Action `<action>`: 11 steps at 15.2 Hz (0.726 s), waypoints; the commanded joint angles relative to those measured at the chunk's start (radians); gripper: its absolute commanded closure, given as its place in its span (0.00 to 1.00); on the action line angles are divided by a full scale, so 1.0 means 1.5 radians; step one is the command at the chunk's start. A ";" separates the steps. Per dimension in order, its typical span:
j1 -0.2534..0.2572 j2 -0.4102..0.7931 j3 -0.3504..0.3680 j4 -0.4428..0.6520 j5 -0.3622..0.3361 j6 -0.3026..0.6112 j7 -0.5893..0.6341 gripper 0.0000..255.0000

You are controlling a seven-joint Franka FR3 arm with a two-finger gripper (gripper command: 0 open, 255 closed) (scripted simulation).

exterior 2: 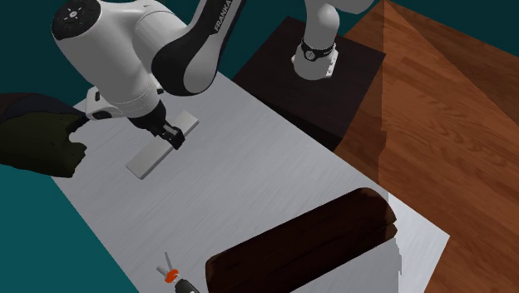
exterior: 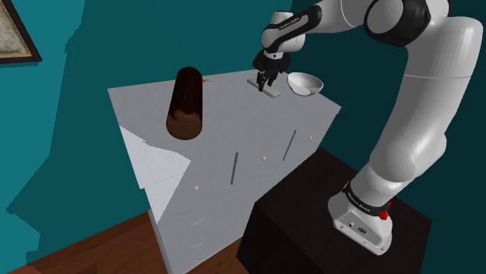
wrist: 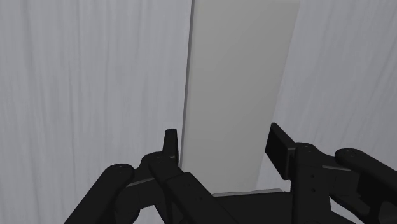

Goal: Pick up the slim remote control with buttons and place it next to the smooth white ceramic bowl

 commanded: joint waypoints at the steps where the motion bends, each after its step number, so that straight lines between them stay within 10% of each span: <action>1: 0.000 0.000 0.000 0.000 0.000 0.000 0.000 1.00; 2: 0.000 0.000 0.000 0.000 0.000 0.000 0.000 0.00; 11: 0.001 -0.038 -0.001 0.035 -0.004 -0.072 0.002 0.00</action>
